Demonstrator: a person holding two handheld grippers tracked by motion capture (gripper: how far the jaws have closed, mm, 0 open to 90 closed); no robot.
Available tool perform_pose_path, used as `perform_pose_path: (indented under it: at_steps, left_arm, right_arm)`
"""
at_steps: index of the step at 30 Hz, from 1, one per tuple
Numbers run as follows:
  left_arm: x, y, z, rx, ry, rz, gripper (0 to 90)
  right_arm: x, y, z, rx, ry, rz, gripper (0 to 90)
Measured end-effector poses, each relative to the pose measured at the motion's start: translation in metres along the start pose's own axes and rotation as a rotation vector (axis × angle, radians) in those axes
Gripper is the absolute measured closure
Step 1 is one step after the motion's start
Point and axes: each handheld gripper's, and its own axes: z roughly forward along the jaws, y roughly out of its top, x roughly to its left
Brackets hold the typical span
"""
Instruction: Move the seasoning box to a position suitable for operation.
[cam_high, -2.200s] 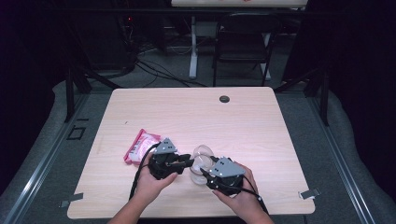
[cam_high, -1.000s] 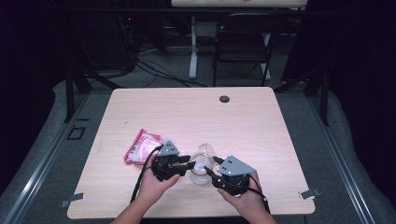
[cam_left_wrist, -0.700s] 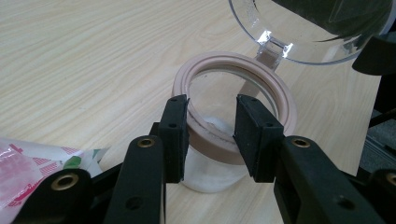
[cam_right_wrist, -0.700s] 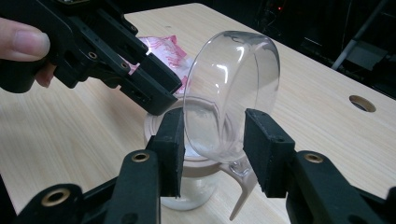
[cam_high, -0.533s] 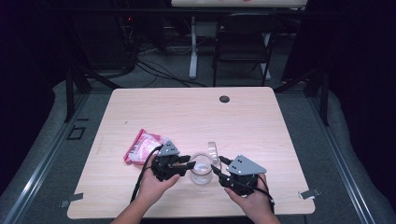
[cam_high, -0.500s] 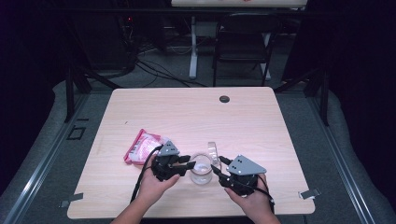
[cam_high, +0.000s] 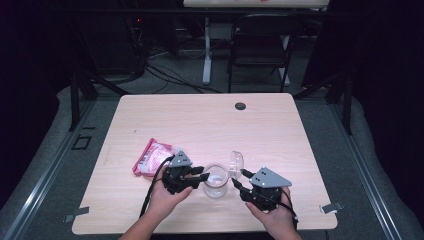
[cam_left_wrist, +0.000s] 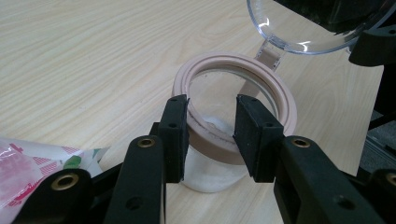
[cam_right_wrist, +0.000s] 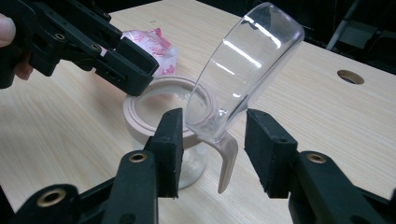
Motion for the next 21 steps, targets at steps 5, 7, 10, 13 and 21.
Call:
perform_pose_path:
  at_steps: [5, 7, 10, 13, 21]
  left_arm:
    - [0.000, -0.001, 0.000, -0.005, 0.001, -0.010, 64.9]
    - [0.000, -0.001, 0.000, -0.005, 0.002, -0.011, 64.9]
    - [0.000, -0.001, 0.000, -0.005, 0.001, -0.010, 64.6]
    - [0.000, -0.001, 0.000, -0.006, -0.002, -0.013, 64.0]
    - [0.001, 0.000, -0.003, -0.027, -0.006, -0.027, 59.6]
  right_arm:
    - [-0.001, 0.000, 0.005, -0.012, -0.017, 0.031, 50.9]
    - [-0.002, 0.001, 0.007, -0.012, -0.017, 0.050, 50.4]
    - [-0.001, 0.002, 0.011, -0.002, -0.028, 0.056, 50.8]
    - [-0.002, 0.002, 0.012, -0.004, -0.028, 0.063, 51.9]
    - [-0.004, 0.001, 0.012, -0.003, -0.013, 0.089, 58.3]
